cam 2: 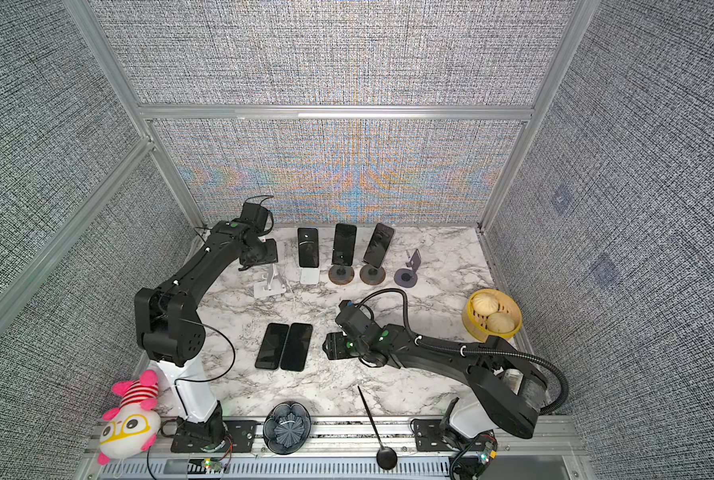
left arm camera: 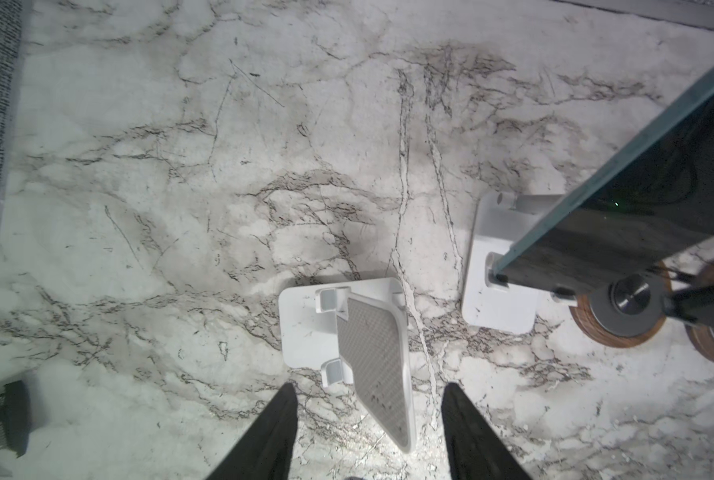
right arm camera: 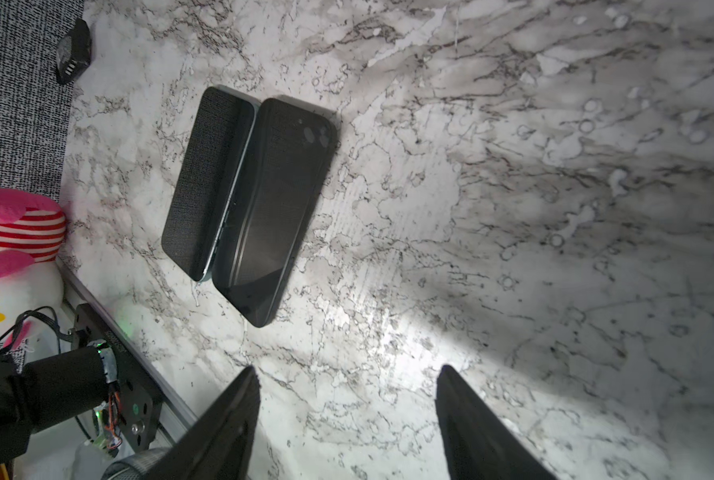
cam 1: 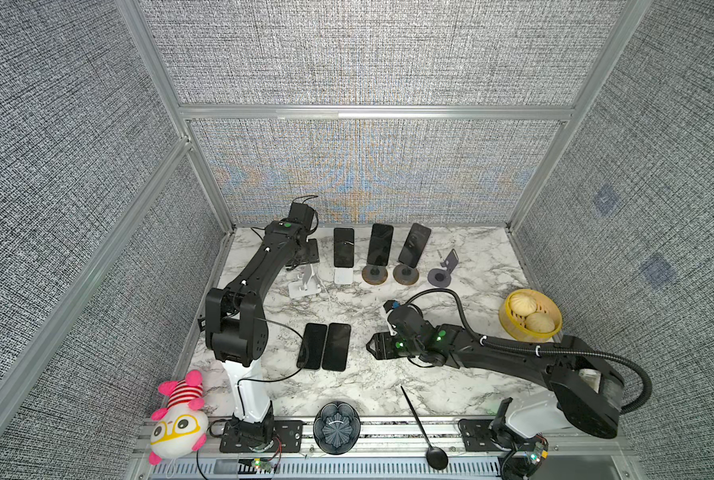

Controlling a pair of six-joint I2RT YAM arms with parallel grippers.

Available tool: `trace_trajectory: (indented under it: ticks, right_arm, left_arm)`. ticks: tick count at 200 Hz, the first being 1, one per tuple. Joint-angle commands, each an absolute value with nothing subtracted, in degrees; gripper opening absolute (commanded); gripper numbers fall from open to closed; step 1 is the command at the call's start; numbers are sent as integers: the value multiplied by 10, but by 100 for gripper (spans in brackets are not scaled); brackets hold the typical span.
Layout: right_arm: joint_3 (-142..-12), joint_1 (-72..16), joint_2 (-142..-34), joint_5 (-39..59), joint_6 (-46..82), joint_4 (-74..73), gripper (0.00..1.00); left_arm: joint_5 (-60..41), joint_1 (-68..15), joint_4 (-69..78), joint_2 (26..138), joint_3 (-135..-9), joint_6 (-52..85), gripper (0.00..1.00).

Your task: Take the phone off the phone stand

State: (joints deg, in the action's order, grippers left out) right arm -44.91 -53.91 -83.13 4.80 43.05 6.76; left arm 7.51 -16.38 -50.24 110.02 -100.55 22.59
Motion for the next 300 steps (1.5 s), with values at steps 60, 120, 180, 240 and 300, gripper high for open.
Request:
trace_trajectory:
  ticks: [60,120,180,240,300]
  right_arm:
    - [-443,-531,-818,39,425,56,68]
    - [-442,-531,-818,37,428,52,68]
    - [-443,-531,-818,34,427,55,68]
    - [-444,-531,-817,35,423,59,68]
    - [-439,-531,-798,29,419,75,68]
  left_arm:
    - [117,-178,-552,1155,-1042,237,47]
    - [110,-178,-555,1178,-1057,237,34]
    - [120,-180,-563,1180,-1061,242,17]
    - [169,-180,-580,1175,-1082,247,11]
    - [287,-172,-663,1238,-1204,246,1]
